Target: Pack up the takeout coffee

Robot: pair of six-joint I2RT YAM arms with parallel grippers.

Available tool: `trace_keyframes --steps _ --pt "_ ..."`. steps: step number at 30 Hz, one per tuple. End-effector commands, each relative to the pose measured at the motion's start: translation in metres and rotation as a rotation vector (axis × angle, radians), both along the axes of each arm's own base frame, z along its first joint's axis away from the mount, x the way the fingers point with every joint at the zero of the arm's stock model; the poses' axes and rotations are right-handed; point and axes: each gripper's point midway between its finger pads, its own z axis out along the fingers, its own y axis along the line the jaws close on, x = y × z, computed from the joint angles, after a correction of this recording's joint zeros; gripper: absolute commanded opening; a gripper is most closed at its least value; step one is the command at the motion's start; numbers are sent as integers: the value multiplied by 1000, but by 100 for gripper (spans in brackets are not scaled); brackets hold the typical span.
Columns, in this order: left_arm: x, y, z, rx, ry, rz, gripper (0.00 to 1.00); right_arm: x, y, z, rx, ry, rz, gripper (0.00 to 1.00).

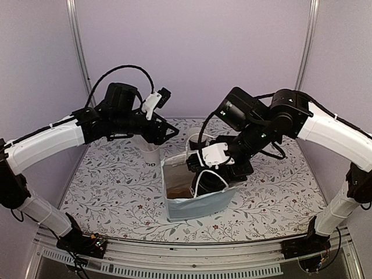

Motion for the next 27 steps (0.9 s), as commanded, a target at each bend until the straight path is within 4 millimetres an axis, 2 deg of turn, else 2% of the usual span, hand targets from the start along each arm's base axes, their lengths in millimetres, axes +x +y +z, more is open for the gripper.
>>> trace_keyframes --steps 1,4,7,13,18,23,27 --pt "22 -15 -23 38 8 -7 74 -13 -9 5 -5 -79 53 57" --pt "20 -23 -31 13 16 -47 74 -22 -17 -9 -50 -124 77 57" --pt "17 -23 -36 -10 26 -67 74 -30 -25 -21 -90 -143 95 56" --pt "3 -27 -52 -47 78 -130 74 -38 -23 -15 -73 -165 117 54" --pt "-10 -37 -77 -41 168 -190 72 -47 -27 -31 -115 -216 157 52" --pt "-16 -38 -79 -33 154 -211 72 -50 -38 -52 -167 -261 193 51" --pt "-19 -41 -80 -44 154 -231 72 -48 -41 -54 -161 -282 182 50"
